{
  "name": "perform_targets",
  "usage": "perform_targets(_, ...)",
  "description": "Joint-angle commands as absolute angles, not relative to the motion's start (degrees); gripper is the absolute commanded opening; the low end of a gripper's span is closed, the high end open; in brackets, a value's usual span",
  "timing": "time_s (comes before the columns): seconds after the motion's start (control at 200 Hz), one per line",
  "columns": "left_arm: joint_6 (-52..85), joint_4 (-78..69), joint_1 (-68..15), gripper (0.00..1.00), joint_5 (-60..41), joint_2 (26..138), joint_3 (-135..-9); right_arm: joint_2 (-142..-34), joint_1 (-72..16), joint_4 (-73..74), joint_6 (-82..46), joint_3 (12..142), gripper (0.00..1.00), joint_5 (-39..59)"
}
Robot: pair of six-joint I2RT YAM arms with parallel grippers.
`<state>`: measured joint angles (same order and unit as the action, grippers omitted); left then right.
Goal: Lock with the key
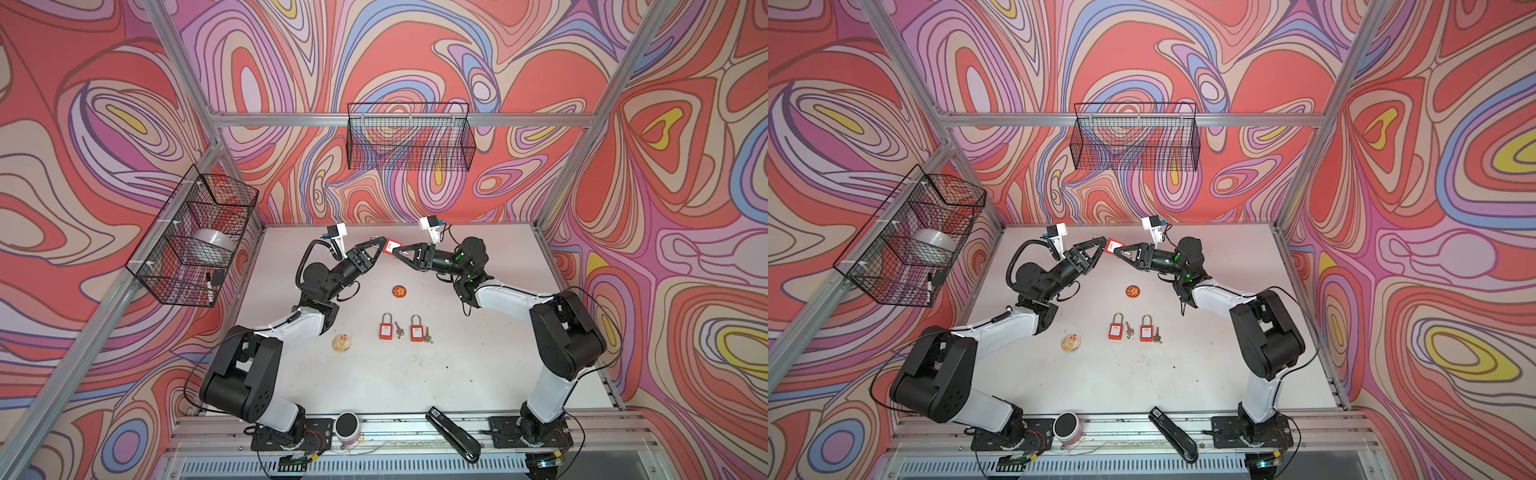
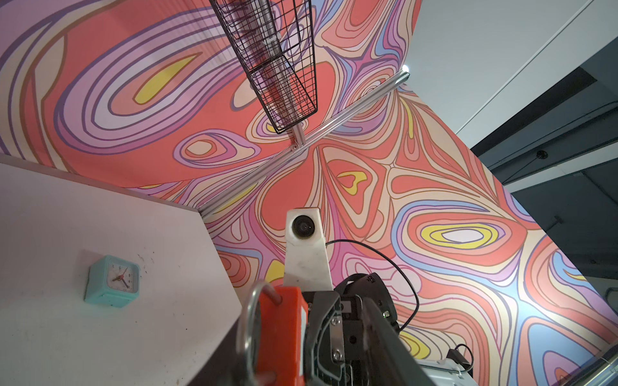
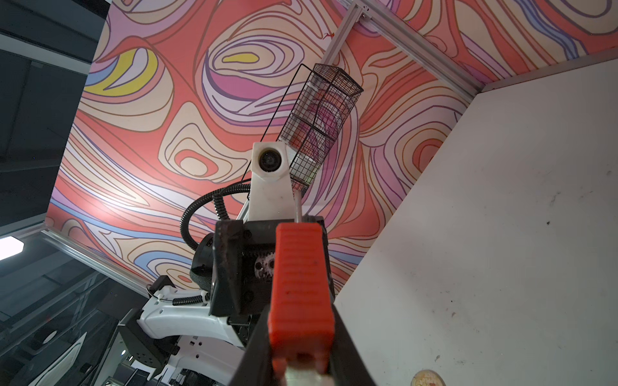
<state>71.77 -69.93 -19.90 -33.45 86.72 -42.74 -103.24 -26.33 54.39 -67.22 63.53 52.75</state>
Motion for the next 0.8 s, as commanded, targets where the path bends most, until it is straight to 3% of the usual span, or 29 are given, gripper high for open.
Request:
perform_targets(0.0,70.9,-70.8,-20.9,0.54,-36.2,87.3,-43.7,-102.3,-26.6,55.9,-67.4,64.7,0.0,53.4)
perform_targets(0.32,70.9,-71.2,-21.4,0.55,-36.4,88.5,-44.6,-102.7,-26.6,56.2,-68.0,64.2,0.0,54.3)
perform_targets(0.426,71.2,-71.0,-21.3,0.42,-36.7,88.9,-45.1,-102.9,-26.6,56.0,-68.1,64.2,0.0,54.5)
perform_targets(0.636,72.1,-72.3,-21.4,0.0,-36.5,89.6,-45.3,-103.4,-26.6,55.5,-68.0,64.5,0.0,55.3)
perform_targets(0.736,72.1,-72.3,-21.4,0.0,-36.4,89.5,-45.3,-103.2,-26.6,55.2,-67.9,64.2,0.0,55.4)
perform_targets(0.796,71.9,-72.0,-21.4,0.0,-36.2,89.3,-45.2,-102.7,-26.6,54.6,-67.6,63.9,0.19,55.0)
